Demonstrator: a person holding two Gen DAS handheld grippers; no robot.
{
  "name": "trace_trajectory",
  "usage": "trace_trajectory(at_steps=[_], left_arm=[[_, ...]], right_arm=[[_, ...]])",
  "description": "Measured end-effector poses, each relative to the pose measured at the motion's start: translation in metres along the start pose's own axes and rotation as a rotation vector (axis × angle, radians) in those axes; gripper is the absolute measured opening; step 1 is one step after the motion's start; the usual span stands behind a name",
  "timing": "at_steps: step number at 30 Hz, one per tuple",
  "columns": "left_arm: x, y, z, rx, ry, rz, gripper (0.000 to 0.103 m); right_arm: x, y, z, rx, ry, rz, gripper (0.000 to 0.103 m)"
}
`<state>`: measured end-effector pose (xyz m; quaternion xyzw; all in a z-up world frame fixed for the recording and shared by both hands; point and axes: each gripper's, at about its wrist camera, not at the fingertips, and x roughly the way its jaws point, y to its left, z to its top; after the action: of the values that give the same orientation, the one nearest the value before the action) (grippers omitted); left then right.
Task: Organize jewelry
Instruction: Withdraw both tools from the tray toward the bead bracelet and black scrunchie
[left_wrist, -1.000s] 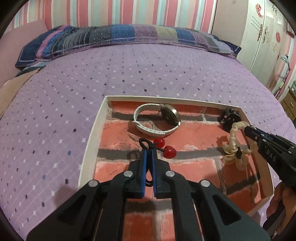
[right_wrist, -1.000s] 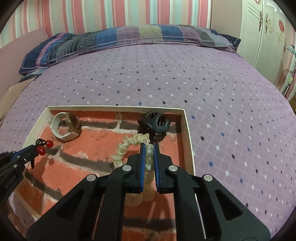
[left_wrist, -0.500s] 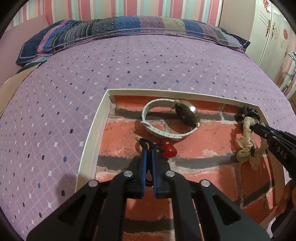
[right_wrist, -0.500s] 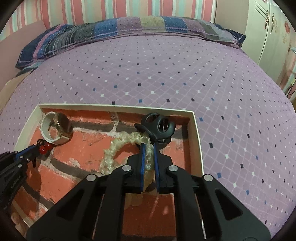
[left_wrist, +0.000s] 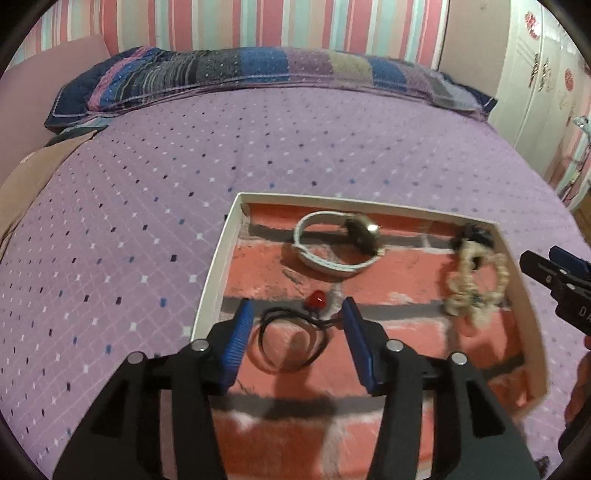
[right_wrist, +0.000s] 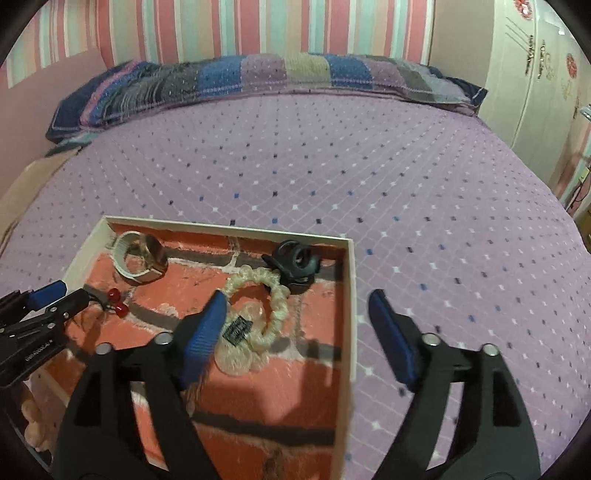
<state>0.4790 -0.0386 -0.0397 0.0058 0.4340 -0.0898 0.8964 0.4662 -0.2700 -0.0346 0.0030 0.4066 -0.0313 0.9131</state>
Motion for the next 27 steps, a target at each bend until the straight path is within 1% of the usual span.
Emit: trace_trajectory(at_steps=[1,4,5,7,10,15,18,21,23,27], left_arm=[[-0.010,-0.001,-0.001,0.006,-0.013,-0.002,0.052],[-0.040,-0.004,-0.003,0.025,-0.058,0.011,0.070],[-0.054,-0.004,-0.004,0.031,-0.078,0.010,0.072],[-0.078,-0.005,-0.007,0.039,-0.108,0.007,0.080],[-0.115,-0.005,-0.013,0.052,-0.151,-0.001,0.087],[-0.173,-0.005,-0.039,0.057,-0.223,0.006,0.093],[-0.198,-0.007,-0.059,0.062,-0.261,0.024,0.094],[-0.214,-0.009,-0.082,0.071,-0.282,0.039,0.094],[-0.220,-0.009,-0.096,0.063,-0.281,0.034,0.094],[-0.223,-0.012,-0.124,0.038,-0.263,0.005,0.094]], right_arm=[[-0.008,-0.003,-0.002,0.002,-0.011,-0.001,0.088],[-0.035,-0.010,-0.007,0.002,-0.046,-0.004,0.096],[-0.044,-0.012,-0.010,-0.002,-0.057,-0.010,0.098],[-0.067,-0.014,-0.017,-0.021,-0.087,-0.030,0.099],[-0.096,-0.017,-0.029,-0.043,-0.120,-0.050,0.099],[-0.145,-0.022,-0.059,-0.058,-0.182,-0.061,0.099],[-0.173,-0.027,-0.081,-0.062,-0.215,-0.071,0.099],[-0.198,-0.033,-0.106,-0.054,-0.249,-0.066,0.099],[-0.207,-0.034,-0.119,-0.059,-0.252,-0.072,0.099],[-0.221,-0.034,-0.150,-0.097,-0.262,-0.128,0.099]])
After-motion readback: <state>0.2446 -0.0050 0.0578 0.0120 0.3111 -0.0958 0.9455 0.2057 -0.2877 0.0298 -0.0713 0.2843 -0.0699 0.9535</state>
